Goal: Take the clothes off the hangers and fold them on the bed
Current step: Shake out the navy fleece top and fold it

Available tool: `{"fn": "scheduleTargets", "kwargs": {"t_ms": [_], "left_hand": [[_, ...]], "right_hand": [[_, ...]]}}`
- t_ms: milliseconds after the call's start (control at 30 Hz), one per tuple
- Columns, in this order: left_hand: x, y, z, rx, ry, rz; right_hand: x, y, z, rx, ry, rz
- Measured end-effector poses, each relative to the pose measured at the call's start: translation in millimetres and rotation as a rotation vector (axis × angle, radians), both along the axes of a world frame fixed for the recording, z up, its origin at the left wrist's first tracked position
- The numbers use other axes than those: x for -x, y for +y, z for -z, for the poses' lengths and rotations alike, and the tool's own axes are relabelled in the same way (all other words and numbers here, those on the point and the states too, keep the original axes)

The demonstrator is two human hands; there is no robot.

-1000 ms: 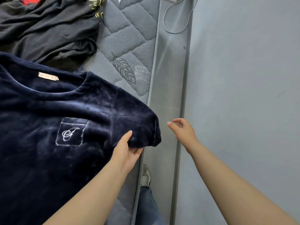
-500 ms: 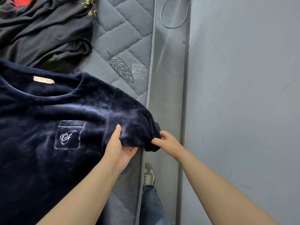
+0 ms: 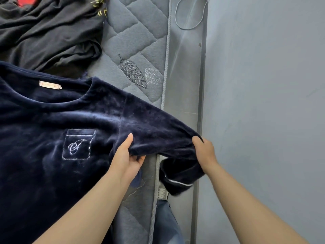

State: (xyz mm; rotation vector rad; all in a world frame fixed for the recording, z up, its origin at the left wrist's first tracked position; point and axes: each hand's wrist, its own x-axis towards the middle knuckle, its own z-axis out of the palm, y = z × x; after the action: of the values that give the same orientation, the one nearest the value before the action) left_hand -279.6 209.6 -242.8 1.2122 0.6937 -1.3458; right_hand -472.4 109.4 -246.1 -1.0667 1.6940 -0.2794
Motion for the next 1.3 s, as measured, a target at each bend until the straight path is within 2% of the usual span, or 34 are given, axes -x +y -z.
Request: {"fn": "scheduleTargets", "kwargs": {"t_ms": [133, 200, 300, 433, 533, 600, 700, 733, 800, 867, 1033, 1133, 1300], "left_hand": [[10, 6, -5, 0.009, 0.055, -0.017], [14, 12, -7, -0.115, 0.032, 0.035], [11, 18, -16, -0.301, -0.012, 0.098], [-4, 35, -44, -0.201, 0.084, 0.213], [-22, 52, -66, -0.168, -0.087, 0.348], [-40, 64, -76, -0.175, -0.242, 0.338], [-72, 84, -84, -0.206, -0.403, 0.289], [-83, 91, -84, -0.232, -0.449, 0.287], [-101, 105, -81, -0.289, -0.525, 0.293], [-115, 118, -76, -0.311, -0.601, 0.347], [-123, 131, -70, -0.251, -0.741, 0.490], [-116, 126, -67, -0.194, -0.766, 0.548], [-104, 102, -60, -0.111, -0.861, 0.627]], "right_hand": [[13, -20, -47, -0.353, -0.093, -0.329], [10, -25, -64, -0.352, -0.105, -0.375], [-2, -27, -83, -0.267, -0.134, -0.254], [-31, -26, -115, -0.184, -0.064, -0.262], [-72, -26, -142, -0.214, -0.068, -0.328], [-116, -25, -155, -0.210, -0.080, -0.368], [-187, -11, -159, -0.267, -0.248, -0.336], [-205, -4, -155, -0.239, -0.256, -0.384], [-224, 8, -141, -0.041, -0.080, -0.611], [-220, 19, -122, 0.118, 0.094, -0.691], [-180, 50, -79, 0.103, 0.224, -0.748], [-159, 59, -65, 0.079, 0.229, -0.640], [-150, 56, -56, -0.273, -0.177, -0.085]]}}
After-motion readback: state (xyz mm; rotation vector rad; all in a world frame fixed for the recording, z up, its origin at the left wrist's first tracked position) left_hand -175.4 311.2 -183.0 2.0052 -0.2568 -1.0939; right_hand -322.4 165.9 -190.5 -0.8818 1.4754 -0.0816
